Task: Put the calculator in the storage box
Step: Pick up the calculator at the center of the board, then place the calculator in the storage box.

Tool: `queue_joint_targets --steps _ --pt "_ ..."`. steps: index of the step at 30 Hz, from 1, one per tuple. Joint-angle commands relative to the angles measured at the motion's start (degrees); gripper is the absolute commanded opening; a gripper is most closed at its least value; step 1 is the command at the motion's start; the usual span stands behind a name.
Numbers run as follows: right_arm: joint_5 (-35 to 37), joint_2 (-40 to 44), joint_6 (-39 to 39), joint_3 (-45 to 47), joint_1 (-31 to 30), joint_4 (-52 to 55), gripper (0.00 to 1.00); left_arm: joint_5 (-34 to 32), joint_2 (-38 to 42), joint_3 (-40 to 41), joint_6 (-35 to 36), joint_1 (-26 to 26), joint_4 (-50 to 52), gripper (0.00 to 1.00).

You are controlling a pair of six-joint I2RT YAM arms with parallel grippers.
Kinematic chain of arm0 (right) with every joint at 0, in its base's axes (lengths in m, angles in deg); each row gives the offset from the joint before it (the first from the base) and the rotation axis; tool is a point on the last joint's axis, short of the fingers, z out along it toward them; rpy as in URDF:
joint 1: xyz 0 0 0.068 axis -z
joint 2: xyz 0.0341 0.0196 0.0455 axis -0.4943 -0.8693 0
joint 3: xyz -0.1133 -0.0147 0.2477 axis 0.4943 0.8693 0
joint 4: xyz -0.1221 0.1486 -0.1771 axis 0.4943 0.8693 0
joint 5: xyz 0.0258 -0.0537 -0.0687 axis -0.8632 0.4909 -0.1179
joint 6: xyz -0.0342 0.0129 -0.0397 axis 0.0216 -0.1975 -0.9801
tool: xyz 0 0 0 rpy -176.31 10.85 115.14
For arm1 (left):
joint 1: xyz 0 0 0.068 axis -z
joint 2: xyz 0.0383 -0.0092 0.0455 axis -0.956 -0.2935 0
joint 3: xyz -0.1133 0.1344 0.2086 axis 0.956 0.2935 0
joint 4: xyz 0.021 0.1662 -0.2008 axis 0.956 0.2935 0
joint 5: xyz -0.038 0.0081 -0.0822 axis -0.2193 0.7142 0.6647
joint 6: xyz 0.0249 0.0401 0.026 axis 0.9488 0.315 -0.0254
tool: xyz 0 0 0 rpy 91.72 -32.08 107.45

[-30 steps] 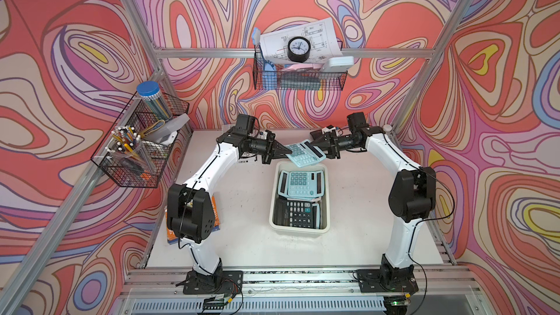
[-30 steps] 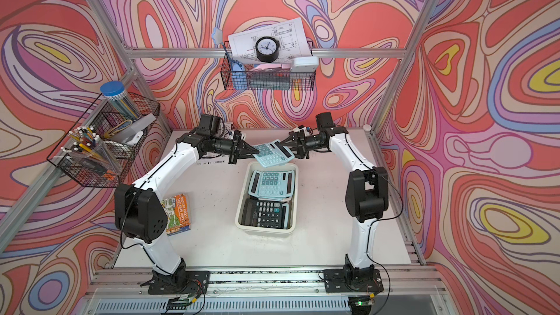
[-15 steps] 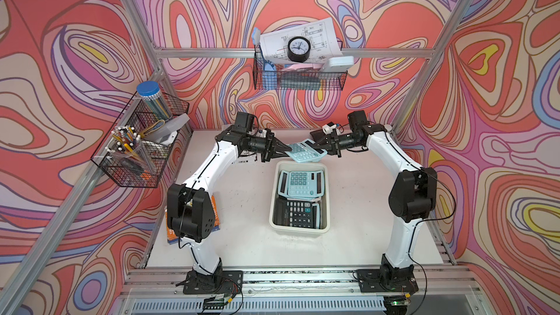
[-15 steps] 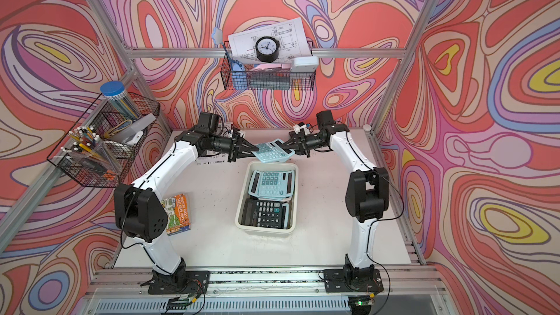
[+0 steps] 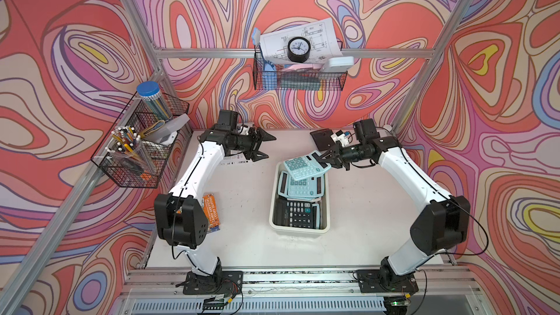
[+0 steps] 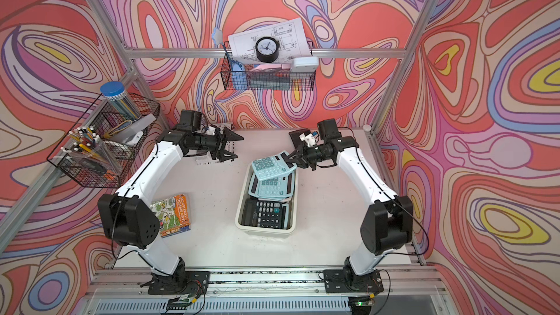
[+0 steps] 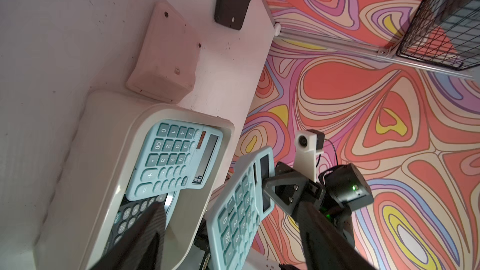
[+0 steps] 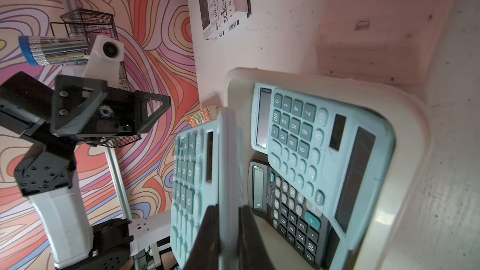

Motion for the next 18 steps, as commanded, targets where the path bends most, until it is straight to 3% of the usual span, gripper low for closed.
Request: queue_joint_targets --steps 1,10,18 --pt "11.4 5.0 3.9 3.2 -4.8 -1.1 0.0 -5.2 3.5 2.5 -1.7 -0.2 0.8 0.95" --pt "36.2 12.4 14.6 8.5 -21.0 2.2 0.0 -8.4 9.9 8.9 -3.7 -1.8 2.2 0.98" --pt "51.9 12.8 23.1 8.6 -32.0 8.5 0.0 -6.9 11.5 9.8 -1.8 -4.5 3.1 0.98"
